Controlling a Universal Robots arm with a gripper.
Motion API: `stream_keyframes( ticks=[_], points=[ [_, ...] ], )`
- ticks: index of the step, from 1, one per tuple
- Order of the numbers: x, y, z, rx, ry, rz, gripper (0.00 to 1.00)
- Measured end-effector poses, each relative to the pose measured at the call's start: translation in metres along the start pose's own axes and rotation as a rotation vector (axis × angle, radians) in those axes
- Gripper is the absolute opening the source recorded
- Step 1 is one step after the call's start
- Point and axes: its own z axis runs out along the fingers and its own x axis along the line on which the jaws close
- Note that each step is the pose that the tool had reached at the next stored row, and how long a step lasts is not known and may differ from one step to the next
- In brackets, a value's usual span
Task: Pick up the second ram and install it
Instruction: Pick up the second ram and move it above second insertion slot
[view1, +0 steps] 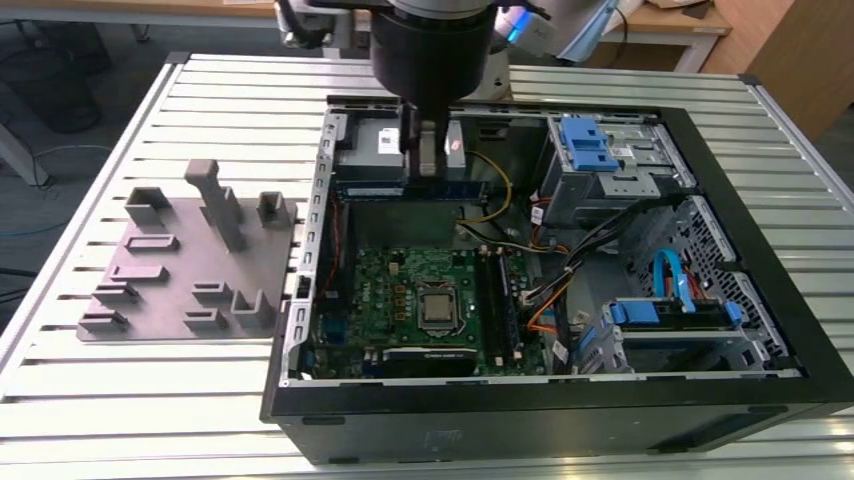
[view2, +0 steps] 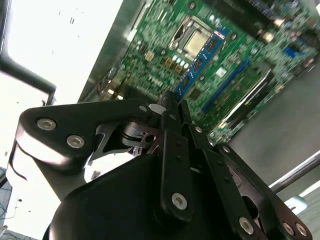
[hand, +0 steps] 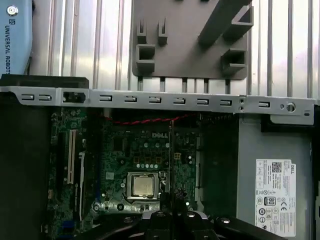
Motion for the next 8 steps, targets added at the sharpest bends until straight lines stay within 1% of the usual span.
stream_keyframes(
  ticks=[8],
  points=[
    [0.0005,-0.033,-0.0011,-0.0002,0.0,0.0,0.14]
  ],
)
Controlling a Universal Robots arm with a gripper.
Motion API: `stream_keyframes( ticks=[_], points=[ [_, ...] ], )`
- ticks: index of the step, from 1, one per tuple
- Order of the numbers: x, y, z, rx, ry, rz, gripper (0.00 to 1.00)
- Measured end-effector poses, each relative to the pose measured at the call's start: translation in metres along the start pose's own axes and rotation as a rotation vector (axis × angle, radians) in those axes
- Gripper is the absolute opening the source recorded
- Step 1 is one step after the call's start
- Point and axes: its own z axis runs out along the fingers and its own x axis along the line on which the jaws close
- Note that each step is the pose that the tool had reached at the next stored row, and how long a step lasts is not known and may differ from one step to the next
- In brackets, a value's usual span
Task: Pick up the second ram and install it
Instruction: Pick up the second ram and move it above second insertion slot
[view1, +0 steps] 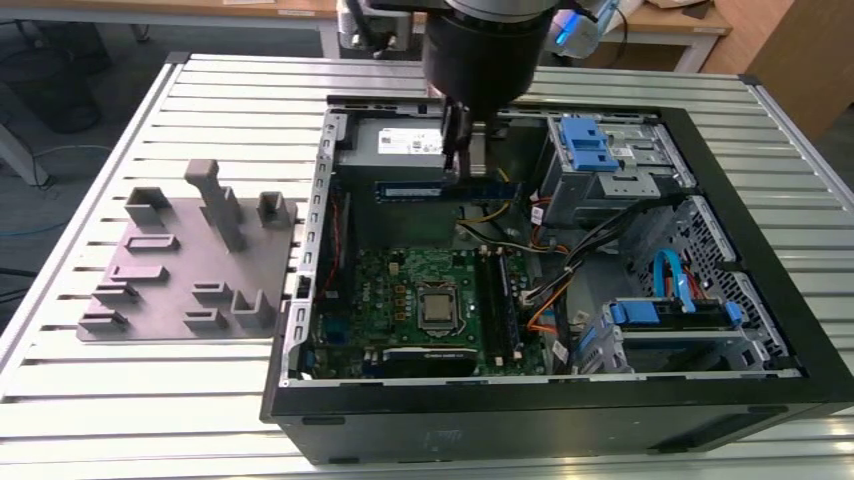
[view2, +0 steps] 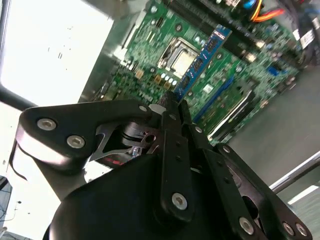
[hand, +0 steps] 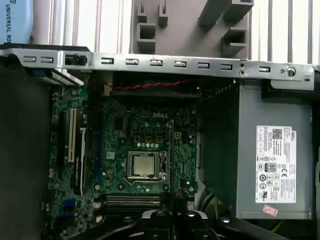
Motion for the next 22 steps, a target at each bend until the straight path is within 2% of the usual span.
stream_keyframes(
  ticks=[15,17,22],
  points=[
    [0.001,-0.0631,-0.0018,-0.0009,0.0,0.0,0.14],
    [0.0011,-0.0672,-0.0018,-0.0009,-0.0001,0.0,0.14],
    [0.0011,-0.0675,-0.0017,-0.0009,-0.0001,0.0,0.14]
  ],
)
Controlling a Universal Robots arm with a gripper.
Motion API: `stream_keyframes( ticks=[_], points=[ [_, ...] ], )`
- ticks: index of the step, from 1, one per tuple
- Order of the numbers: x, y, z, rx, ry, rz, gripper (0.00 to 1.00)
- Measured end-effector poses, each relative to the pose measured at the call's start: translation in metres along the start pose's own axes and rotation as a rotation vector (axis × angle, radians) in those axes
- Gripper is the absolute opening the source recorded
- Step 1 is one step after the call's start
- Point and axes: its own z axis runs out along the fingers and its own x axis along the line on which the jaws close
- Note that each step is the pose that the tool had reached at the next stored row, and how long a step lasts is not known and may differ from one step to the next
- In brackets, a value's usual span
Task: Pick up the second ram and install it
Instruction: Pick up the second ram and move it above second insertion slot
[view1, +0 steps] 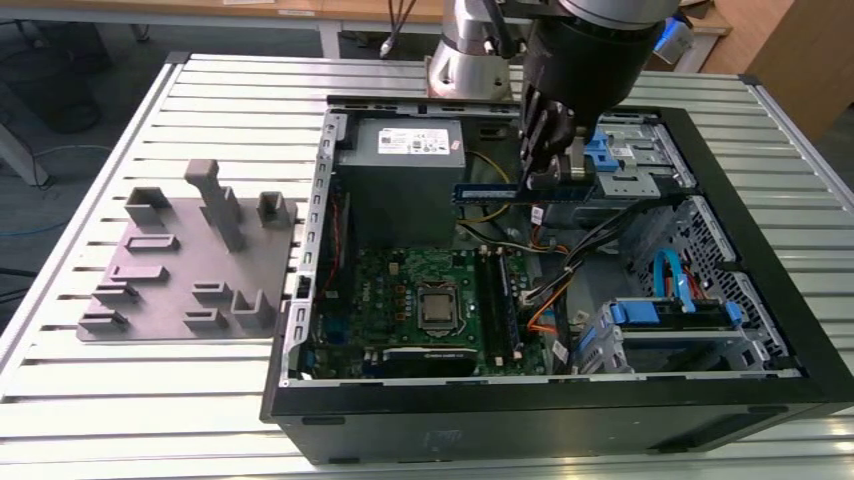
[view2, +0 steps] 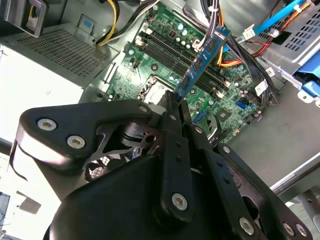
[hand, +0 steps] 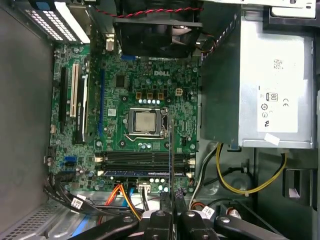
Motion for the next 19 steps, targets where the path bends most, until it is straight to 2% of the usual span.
stream_keyframes(
  ticks=[3,5,10,12,19],
  points=[
    [0.0002,-0.0001,0.001,0.0002,-0.0006,0.0,0.14],
    [0.0035,-0.0002,0.0031,0.0,-0.0001,0.0,0.14],
    [0.0254,0.0003,0.0109,-0.0003,-0.0002,0.0,0.14],
    [0.0311,0.0024,0.0143,-0.0007,0.0001,0.0,0.14],
    [0.0382,0.013,0.0272,-0.0007,-0.0001,0.0,0.14]
  ],
)
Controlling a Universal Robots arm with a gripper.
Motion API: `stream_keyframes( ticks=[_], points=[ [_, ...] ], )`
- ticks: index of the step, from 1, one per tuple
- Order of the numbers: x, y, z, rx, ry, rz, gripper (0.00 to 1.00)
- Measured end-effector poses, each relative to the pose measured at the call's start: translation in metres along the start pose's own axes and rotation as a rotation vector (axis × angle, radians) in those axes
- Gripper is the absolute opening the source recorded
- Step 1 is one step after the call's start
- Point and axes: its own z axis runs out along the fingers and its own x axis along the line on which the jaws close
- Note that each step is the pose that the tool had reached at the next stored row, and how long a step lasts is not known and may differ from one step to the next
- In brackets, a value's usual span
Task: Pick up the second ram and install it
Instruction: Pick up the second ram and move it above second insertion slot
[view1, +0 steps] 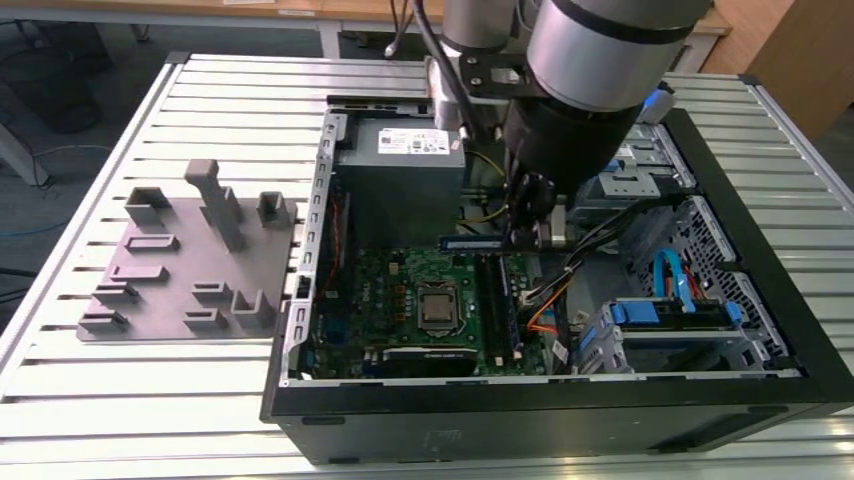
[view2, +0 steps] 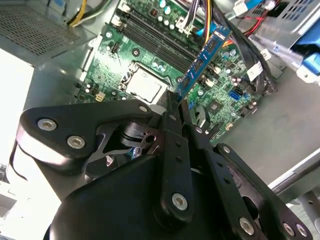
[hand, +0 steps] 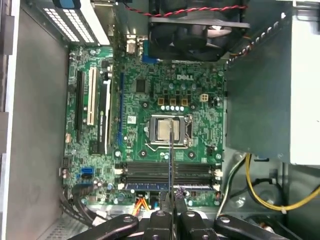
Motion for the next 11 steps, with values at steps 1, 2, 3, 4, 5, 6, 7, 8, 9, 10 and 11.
stream_keyframes(
  ticks=[1,2,3,4,5,6,7,8,9,10,11],
  points=[
    [0.0007,0.0007,0.0018,0.0,0.0,0.0,0.14],
    [0.0011,0.0011,0.0036,0.0,0.0,0.0,0.14],
    [0.0015,0.0011,0.0054,0.0,0.0,0.0,0.14],
    [0.0017,0.0011,0.0071,-0.0001,0.0001,0.0,0.14],
    [0.002,0.0011,0.0089,-0.0001,0.0,0.0,0.14],
    [0.0022,0.001,0.0107,0.0,0.0,0.0,0.14],
    [0.0024,0.001,0.0126,-0.0001,0.0,0.0,0.14],
    [0.0027,0.001,0.0145,0.0,-0.0001,0.0,0.14],
    [0.0029,0.0009,0.0162,0.0,0.0,0.0,0.14],
    [0.0031,0.0009,0.018,-0.0001,0.0001,0.0,0.14],
    [0.0033,0.0008,0.0197,0.0,0.0001,0.0,0.14]
  ],
)
